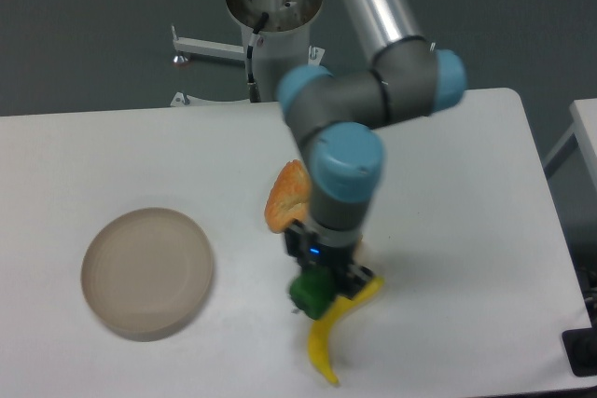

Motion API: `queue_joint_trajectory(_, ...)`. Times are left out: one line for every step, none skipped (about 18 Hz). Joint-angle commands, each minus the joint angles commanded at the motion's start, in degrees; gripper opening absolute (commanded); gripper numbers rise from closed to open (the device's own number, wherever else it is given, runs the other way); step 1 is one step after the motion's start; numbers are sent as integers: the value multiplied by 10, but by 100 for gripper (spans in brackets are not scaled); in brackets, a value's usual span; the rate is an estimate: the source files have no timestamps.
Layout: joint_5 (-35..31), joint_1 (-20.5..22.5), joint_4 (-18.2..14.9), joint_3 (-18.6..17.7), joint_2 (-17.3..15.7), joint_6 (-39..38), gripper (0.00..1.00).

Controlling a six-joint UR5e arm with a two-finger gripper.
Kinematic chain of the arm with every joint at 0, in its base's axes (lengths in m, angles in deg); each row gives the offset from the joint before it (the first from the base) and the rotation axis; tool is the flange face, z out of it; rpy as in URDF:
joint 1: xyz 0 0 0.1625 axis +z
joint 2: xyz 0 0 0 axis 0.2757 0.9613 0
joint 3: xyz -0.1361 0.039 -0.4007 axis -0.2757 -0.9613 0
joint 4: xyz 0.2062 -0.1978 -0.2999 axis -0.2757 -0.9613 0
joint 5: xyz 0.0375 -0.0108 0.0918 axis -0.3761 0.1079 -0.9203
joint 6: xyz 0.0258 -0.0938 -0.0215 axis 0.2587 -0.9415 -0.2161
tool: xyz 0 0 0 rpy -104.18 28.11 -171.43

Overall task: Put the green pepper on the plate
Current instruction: 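Carry the held green pepper with the gripper over to the beige plate, then lower the green pepper onto the plate with the gripper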

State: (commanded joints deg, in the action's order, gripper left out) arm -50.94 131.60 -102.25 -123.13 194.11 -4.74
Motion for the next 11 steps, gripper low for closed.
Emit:
queue_joint_trajectory(-2, -16, 1, -6, -6, -33, 29)
queue_joint_trajectory(-4, -32, 1, -10, -11, -68, 29)
queue_joint_trajectory(-4, -47, 2, -12, -12, -102, 29)
queue_joint_trajectory(-4, -62, 2, -17, -12, -127, 29)
queue_joint_trajectory(-4, -77, 2, -20, -11, -145, 29)
queue_joint_trajectory(-5, -92, 2, -25, -11, -160, 29)
queue_joint_trajectory(-5, -108, 3, -28, -11, -173, 29)
queue_joint_trajectory(-5, -119, 3, -29, -10, -181, 29)
queue_joint_trajectory(-5, -125, 3, -33, -8, -187, 29)
queue_joint_trajectory(-4, -130, 5, -46, -8, -192, 29)
queue_joint_trajectory(-3, -135, 10, -57, -8, -195, 29)
